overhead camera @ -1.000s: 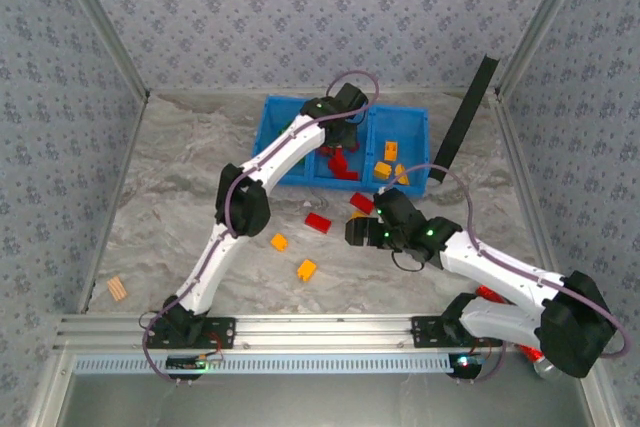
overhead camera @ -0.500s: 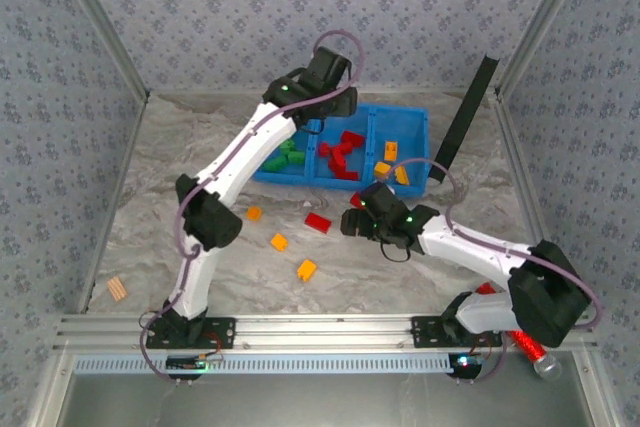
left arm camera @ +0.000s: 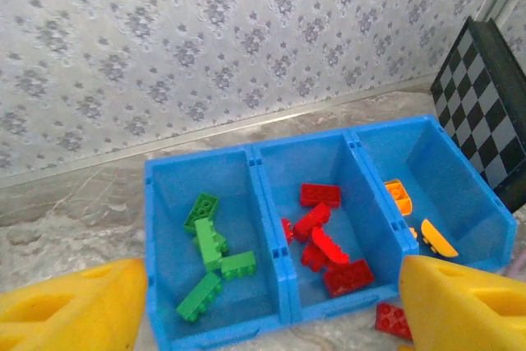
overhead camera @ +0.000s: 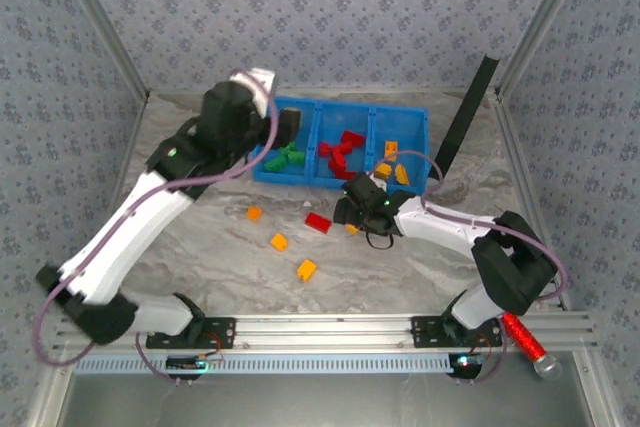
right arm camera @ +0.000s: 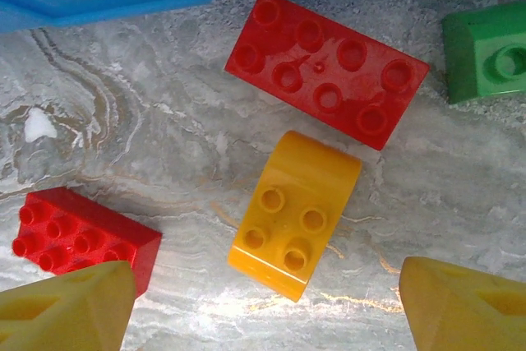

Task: Sort the legos into containers by color
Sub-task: Pick up the lego from the center of the table.

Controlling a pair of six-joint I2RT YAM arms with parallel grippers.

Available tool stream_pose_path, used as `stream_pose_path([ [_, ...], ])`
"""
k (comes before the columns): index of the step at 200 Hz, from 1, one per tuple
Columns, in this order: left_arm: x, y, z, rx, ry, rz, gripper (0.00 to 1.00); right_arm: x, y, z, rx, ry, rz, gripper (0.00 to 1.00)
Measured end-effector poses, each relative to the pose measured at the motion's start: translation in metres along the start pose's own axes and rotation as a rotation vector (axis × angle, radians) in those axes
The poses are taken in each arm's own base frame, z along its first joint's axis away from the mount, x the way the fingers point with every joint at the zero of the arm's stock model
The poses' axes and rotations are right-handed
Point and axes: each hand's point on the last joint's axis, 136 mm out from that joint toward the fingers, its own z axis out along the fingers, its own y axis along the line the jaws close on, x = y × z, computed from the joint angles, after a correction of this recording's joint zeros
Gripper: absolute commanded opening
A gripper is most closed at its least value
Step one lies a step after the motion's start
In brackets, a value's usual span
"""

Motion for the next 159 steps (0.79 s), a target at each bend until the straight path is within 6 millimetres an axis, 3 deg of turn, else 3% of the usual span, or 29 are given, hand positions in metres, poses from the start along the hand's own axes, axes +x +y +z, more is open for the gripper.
stream_pose_path([
  [33,0.015,0.023,-0.059,0.007,-0.097,0.037,0.86,-0.001,0.003,0.011,0.032,0.015,0.005,0.8],
  [61,0.023,0.038,-0.089,-0.009,-0.148,0.062,0.88,0.005,0.002,0.024,0.068,0.039,-0.005,0.7],
  [85,0.028,0.046,-0.102,-0.027,-0.156,0.078,0.89,0.013,-0.002,0.038,0.112,0.069,-0.026,0.64],
  [115,0.029,0.055,-0.118,-0.052,-0.173,0.088,0.89,0.012,-0.003,0.039,0.143,0.074,-0.031,0.51],
  [133,0.032,0.059,-0.122,-0.069,-0.174,0.095,0.9,0.012,-0.007,0.039,0.165,0.075,-0.042,0.41],
  [159,0.041,0.066,-0.12,-0.107,-0.151,0.129,0.92,0.012,-0.01,0.038,0.181,0.079,-0.065,0.35],
])
